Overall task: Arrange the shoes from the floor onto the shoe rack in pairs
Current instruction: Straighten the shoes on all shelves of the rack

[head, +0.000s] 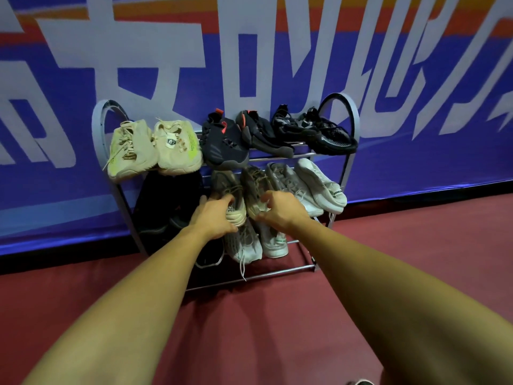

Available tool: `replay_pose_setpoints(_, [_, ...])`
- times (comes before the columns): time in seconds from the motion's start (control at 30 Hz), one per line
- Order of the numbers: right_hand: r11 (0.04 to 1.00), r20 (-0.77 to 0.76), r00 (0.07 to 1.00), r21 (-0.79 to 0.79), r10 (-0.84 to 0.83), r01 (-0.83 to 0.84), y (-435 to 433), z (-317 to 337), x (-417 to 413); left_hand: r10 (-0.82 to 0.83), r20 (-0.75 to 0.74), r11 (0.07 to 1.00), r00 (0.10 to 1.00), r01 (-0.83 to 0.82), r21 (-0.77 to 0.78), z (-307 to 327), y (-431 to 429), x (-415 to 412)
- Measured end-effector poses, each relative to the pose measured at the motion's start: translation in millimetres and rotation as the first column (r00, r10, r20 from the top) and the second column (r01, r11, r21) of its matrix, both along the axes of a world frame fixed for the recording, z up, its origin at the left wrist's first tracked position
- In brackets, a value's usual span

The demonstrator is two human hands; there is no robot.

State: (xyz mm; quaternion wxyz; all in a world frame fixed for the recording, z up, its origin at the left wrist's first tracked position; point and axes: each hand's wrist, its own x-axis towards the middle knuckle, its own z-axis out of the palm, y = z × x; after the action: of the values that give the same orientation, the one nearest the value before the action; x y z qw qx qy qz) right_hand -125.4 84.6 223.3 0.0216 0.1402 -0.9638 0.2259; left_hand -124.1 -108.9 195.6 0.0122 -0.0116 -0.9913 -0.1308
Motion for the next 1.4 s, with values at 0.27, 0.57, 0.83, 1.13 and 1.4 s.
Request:
replay_pose_setpoints(0.27, [1.000,0.023,1.000,0.010,-0.007,0.007,1,-3,-5,0.049,-0.062,0.999,0.997,-0.048,0.017,2,9,-3])
replay_pose_setpoints(0.57, [0.993,0.059,0.998,-0.109,-0.034,0.040,-22,-4,-6,0.177,-0.055,0.694,0.983,-0.085,0.715,17,-9,-3])
replay_pose_setpoints(0.83, [0.743,0.254,0.965,-0.657,0.057,0.129,-47,1,-5,0.064,0.058,0.548,0.996,-0.084,0.832,31,-20,16])
replay_pose_setpoints(1.13, [0.826,0.294,0.954,-0.522,-0.061,0.214,-43,-6,-8,-0.102,0.254,0.572,0.962,-0.152,0.806,37,-33,26])
replay_pose_setpoints(1.4, [0.569,0.478,0.874,-0.745,0.090,0.349,-35,9,5,0.184,0.206,0.498,0.961,-0.272,0.823,26,-43,12])
